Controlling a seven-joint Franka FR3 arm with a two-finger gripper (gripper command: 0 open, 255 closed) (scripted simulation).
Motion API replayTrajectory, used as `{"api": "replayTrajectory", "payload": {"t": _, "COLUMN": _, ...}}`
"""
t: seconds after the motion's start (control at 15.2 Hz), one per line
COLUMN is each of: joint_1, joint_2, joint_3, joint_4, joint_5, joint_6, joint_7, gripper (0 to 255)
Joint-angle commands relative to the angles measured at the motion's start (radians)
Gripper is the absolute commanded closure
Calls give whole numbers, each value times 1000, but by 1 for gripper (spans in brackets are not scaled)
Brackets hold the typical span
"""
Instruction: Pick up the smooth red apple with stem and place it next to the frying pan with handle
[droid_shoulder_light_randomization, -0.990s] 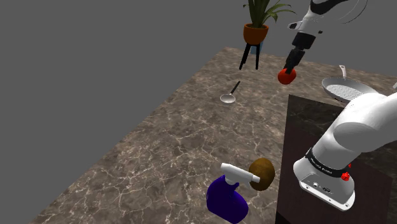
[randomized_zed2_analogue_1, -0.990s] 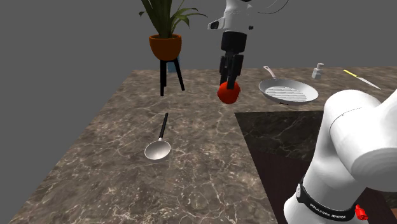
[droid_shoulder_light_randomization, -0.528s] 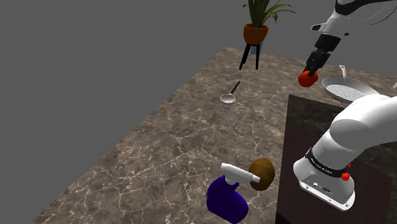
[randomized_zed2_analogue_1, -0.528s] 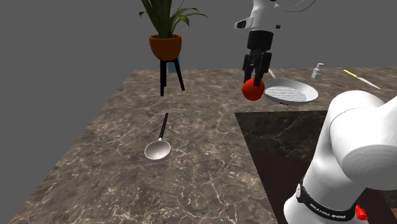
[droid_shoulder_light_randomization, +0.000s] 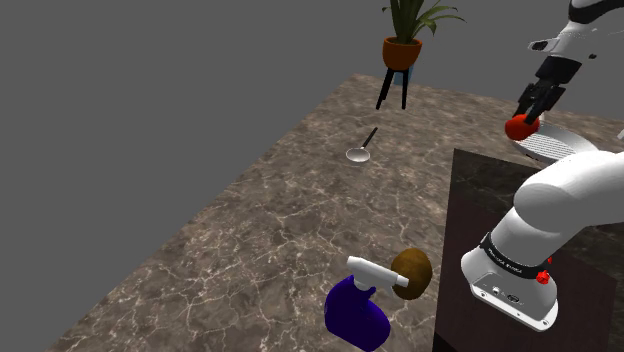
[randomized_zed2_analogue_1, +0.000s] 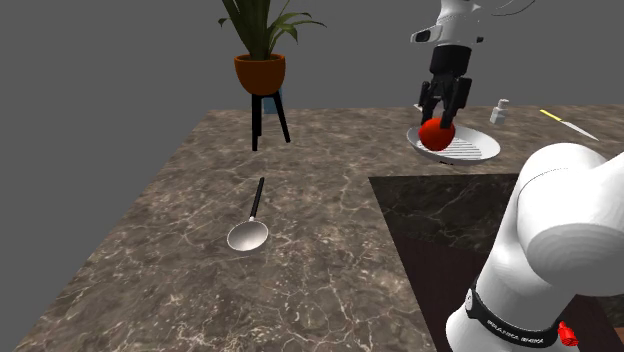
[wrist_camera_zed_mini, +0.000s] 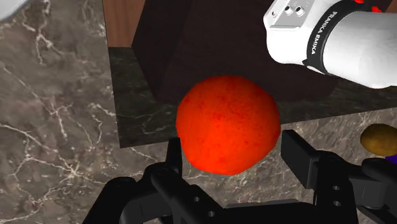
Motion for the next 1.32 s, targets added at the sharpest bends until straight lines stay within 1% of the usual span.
{"api": "replayTrajectory", "payload": {"t": 0.0, "joint_1": -12, "joint_2": 7, "joint_3": -41, "joint_4": 26, "joint_5": -29, "joint_6": -17, "joint_7": -49, "gripper": 255}}
{"api": "replayTrajectory", "payload": {"t": 0.2, "joint_1": -25, "joint_2": 20, "joint_3": -104, "joint_4": 73, "joint_5": -69, "joint_6": -42, "joint_7": -122, "gripper": 255}}
{"api": "replayTrajectory", "payload": {"t": 0.4, "joint_1": -26, "joint_2": 42, "joint_3": -173, "joint_4": 128, "joint_5": -104, "joint_6": -63, "joint_7": -197, "gripper": 255}}
{"api": "replayTrajectory", "payload": {"t": 0.59, "joint_1": -14, "joint_2": 71, "joint_3": -251, "joint_4": 192, "joint_5": -133, "joint_6": -79, "joint_7": -274, "gripper": 255}}
{"api": "replayTrajectory", "payload": {"t": 0.73, "joint_1": 3, "joint_2": 94, "joint_3": -310, "joint_4": 240, "joint_5": -149, "joint_6": -88, "joint_7": -327, "gripper": 255}}
{"api": "replayTrajectory", "payload": {"t": 0.86, "joint_1": 30, "joint_2": 120, "joint_3": -376, "joint_4": 292, "joint_5": -161, "joint_6": -96, "joint_7": -381, "gripper": 255}}
{"api": "replayTrajectory", "payload": {"t": 0.99, "joint_1": 67, "joint_2": 146, "joint_3": -451, "joint_4": 347, "joint_5": -171, "joint_6": -103, "joint_7": -435, "gripper": 255}}
{"api": "replayTrajectory", "payload": {"t": 1.12, "joint_1": 119, "joint_2": 169, "joint_3": -538, "joint_4": 408, "joint_5": -181, "joint_6": -112, "joint_7": -487, "gripper": 255}}
{"api": "replayTrajectory", "payload": {"t": 1.25, "joint_1": 186, "joint_2": 183, "joint_3": -635, "joint_4": 473, "joint_5": -192, "joint_6": -123, "joint_7": -535, "gripper": 255}}
